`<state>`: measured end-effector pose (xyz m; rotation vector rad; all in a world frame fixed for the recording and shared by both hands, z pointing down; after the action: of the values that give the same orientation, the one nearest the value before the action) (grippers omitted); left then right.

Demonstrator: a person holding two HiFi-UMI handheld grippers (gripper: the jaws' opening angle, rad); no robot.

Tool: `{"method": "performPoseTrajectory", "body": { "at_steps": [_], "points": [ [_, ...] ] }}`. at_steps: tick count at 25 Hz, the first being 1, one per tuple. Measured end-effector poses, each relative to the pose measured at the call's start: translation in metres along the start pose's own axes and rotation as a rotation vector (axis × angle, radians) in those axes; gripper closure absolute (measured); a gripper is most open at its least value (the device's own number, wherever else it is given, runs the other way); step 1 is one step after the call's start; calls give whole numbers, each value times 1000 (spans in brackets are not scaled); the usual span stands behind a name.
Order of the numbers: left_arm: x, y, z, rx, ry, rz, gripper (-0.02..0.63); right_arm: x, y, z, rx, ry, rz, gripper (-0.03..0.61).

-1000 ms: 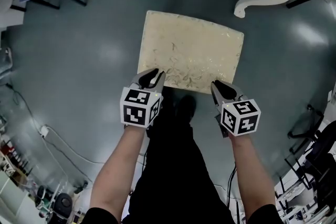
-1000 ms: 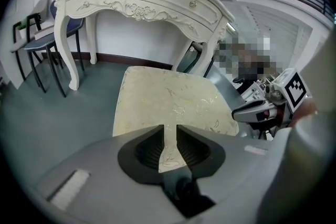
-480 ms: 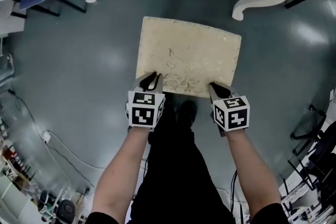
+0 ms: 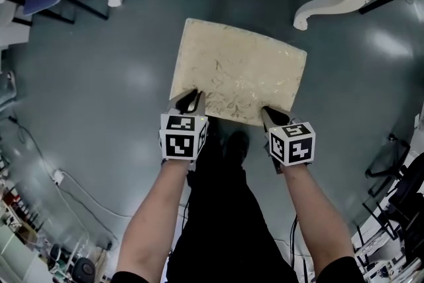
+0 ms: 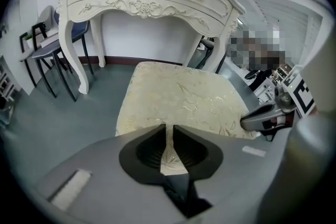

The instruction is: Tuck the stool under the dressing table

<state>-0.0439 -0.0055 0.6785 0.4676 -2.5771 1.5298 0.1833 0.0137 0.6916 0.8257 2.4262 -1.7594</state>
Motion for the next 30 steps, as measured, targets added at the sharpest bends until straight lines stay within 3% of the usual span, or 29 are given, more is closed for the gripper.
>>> {"method": "performPoseTrajectory", "body": {
  "at_steps": [4,9,18,24,30],
  "points": [
    [22,-7,26,-34,19,-26,568,10,-9,16,-4,9,21,574],
    [34,-14,48,-37,-82,-28,569,20,-17,30,-20,-22,-21,574],
    [39,-15,53,-33,-94,-91,569,25,-17,35,-23,-38,-108,574],
    [39,-18,66,16,-140,-169,570,25,-13,39,-97,-126,-235,574],
    [38,-31,84,16,-139,-154,572,-3,-16,69,-169,-165,-232,572]
  ]
}}
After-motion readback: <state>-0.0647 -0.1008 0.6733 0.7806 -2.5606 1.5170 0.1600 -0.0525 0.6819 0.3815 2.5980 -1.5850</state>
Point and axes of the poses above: the fingertips, and each gripper's own axes: y backward along the fingers, x to its left, z out of its top, the point moved 6 cm from there along y, backward along the fingers, and after that the axes turned 1 degree about y, right-handed, at the moved point
